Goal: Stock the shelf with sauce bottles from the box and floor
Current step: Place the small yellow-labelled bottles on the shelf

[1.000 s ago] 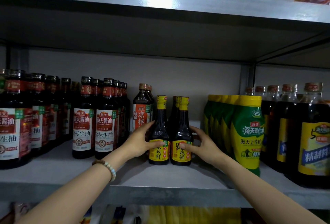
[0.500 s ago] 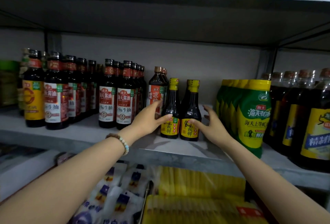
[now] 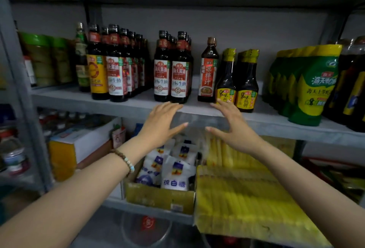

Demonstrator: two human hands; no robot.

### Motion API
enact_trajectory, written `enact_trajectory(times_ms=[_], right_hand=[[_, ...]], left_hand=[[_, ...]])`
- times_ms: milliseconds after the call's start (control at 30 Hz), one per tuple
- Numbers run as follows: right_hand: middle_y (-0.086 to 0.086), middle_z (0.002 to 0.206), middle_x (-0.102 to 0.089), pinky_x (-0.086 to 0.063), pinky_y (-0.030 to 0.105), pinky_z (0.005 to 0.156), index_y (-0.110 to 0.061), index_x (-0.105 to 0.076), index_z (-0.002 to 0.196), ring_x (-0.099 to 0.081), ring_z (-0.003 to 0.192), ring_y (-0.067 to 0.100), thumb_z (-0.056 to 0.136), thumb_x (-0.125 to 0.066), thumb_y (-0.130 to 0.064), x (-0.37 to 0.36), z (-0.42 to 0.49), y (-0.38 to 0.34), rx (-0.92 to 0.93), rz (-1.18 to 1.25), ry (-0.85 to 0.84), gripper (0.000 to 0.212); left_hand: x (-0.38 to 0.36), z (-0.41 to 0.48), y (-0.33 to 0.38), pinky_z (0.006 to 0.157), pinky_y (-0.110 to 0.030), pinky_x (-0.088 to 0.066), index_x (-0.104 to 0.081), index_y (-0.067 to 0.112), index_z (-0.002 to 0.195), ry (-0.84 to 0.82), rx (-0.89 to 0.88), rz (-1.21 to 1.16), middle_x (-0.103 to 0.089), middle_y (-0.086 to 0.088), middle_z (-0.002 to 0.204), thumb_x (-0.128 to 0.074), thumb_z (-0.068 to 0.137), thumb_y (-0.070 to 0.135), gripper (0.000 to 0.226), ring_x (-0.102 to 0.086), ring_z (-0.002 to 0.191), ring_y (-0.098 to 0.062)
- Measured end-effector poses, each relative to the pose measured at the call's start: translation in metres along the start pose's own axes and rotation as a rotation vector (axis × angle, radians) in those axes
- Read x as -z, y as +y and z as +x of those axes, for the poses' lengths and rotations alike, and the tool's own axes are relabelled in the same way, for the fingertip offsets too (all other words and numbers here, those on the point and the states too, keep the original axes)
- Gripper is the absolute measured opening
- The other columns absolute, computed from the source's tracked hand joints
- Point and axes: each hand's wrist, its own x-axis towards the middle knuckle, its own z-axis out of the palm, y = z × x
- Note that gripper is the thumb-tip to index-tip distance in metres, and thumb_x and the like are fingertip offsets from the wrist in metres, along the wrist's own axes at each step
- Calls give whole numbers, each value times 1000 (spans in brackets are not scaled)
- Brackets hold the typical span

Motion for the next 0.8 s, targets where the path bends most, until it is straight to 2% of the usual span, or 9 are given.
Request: enact_trajectory(times_ms=[167,367,500,600,700,800], right_hand=[[-3,158,-15,-8,36,118,-26,-29,146,-3,147,15,84,-63,-47,-59,-22,-57,-37,-113,-34,74],[-2,158,-15,-12,36,116,-26,-28,146,-5,147,18,85,-63,-44,-143,-59,-127,-232,-39,-72,72],[6,157,-18,-16,39,118,-16,-33,145,-14,145,23,83,-68,-37,-212,-97,-159,-322,-9,-192,74],[8,158,-14,-14,41,118,-16,-28,147,-10,146,26,84,-67,-39,-265,-133,-165,-402,41,-355,78],[9,158,-12,-12,39,118,-12,-26,147,-8,146,27,84,-68,-35,-323,-168,-157,-462,46,-502,80],[14,154,-23,-18,36,116,-7,-31,144,-19,144,29,81,-71,-35,-386,-208,-149,-499,76,-602,80]], left_hand=[[18,-72,-63,115,-38,-15,-36,20,142,-49,16,20,-35,0,150,-48,90,53,63,-26,139,-20],[28,-169,-140,114,-38,-20,-36,17,142,-194,43,12,-36,-3,149,-52,88,52,66,-28,138,-21],[14,-239,-179,111,-36,-25,-38,16,141,-333,104,-42,-39,-5,147,-54,87,52,67,-33,135,-22],[-9,-293,-204,110,-37,-29,-35,16,142,-452,132,-50,-39,-3,147,-50,88,55,67,-34,135,-21],[-42,-350,-225,109,-36,-31,-34,15,143,-601,252,-94,-40,-4,146,-49,89,54,68,-36,134,-22],[-82,-414,-245,103,-35,-37,-35,14,143,-739,368,-104,-45,-8,142,-51,89,53,69,-42,128,-26]])
